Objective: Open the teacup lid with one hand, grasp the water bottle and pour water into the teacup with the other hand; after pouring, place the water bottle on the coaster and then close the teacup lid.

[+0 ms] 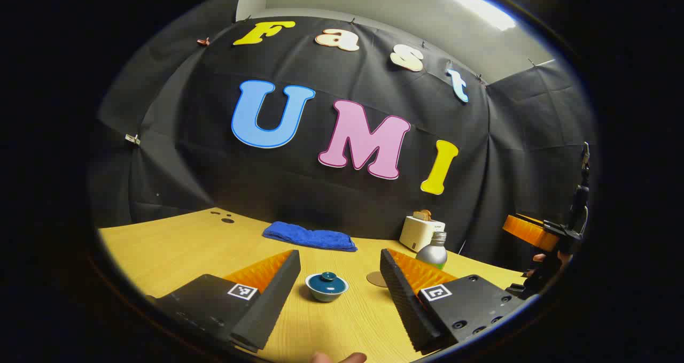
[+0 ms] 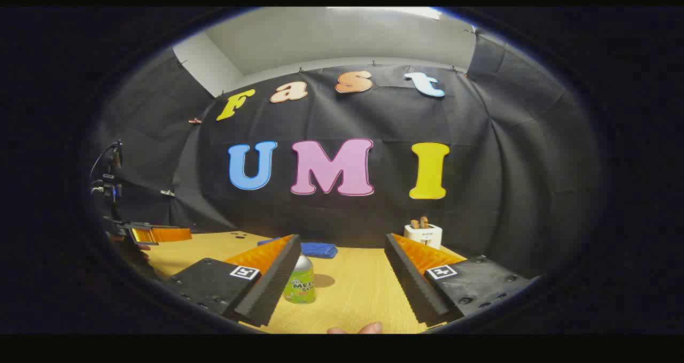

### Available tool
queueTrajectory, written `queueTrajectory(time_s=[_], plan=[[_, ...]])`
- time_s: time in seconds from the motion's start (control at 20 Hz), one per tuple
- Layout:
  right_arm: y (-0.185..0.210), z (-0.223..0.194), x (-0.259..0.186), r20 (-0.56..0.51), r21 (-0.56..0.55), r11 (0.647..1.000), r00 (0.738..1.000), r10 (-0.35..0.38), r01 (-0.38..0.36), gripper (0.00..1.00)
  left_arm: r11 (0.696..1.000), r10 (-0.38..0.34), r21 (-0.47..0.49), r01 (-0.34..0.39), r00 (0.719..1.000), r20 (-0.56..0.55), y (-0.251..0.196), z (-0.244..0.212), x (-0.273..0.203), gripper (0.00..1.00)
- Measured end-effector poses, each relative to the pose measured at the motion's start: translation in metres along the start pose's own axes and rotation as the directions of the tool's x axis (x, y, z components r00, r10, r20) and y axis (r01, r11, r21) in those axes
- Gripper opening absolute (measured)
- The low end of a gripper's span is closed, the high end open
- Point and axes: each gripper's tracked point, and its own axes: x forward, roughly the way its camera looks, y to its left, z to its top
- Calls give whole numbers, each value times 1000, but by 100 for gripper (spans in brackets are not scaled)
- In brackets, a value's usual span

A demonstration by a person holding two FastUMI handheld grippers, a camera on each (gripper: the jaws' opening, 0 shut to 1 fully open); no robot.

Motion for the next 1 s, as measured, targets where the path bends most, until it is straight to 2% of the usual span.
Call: queueTrajectory(time_s=[0.35,0.7,1.0], plan=[[6,-2,1,-1,-6,1000,1000,21,-21,97,998,1,56,-1,1000,2,-5,0,-1,95],[5,-5,3,-7,0,1000,1000,21,-21,97,999,2,47,-1,1000,-13,-3,-5,1,95],[18,-12,5,-23,-6,999,999,47,-47,97,998,16,67,-11,997,-76,2,-37,28,95]])
